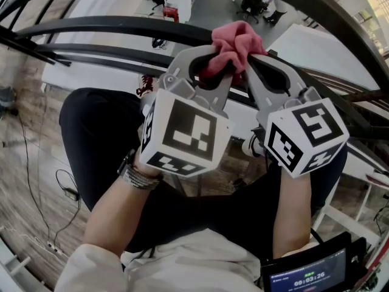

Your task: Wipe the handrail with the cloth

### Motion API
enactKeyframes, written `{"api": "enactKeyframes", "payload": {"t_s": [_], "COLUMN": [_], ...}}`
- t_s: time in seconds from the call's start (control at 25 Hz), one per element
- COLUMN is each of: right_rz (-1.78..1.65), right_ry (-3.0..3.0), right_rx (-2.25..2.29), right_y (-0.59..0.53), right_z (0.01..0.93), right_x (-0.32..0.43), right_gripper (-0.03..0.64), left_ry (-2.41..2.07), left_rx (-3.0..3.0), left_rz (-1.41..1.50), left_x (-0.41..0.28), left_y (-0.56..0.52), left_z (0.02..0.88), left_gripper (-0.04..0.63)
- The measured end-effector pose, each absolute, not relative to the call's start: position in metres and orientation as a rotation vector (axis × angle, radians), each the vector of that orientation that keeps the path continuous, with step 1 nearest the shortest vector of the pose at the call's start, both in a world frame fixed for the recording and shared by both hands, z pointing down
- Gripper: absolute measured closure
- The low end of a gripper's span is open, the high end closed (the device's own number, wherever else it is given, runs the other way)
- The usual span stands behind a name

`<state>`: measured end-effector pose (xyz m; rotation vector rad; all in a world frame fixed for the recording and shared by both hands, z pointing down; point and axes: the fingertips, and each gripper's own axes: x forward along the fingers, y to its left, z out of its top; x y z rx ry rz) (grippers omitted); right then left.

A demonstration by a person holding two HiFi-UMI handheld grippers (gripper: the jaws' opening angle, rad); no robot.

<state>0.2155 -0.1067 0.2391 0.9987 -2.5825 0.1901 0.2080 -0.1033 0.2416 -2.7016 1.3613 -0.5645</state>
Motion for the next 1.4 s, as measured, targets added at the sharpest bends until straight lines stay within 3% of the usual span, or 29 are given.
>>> {"api": "enactKeyframes", "payload": {"t_s": [1.4], "right_rz": [0.21], "right_ry": [-2.605], "right_rx": [1.081], "right_y": [-0.107], "right_z": [0.23], "right_x": [0.236], "right_gripper": [0.615], "left_ry": [1.383], "left_rx": [-2.713], "left_rz": [-0.533], "left_x": [0.226], "left_y": [-0.103], "left_z": [0.239], "left_gripper": [0.563]}}
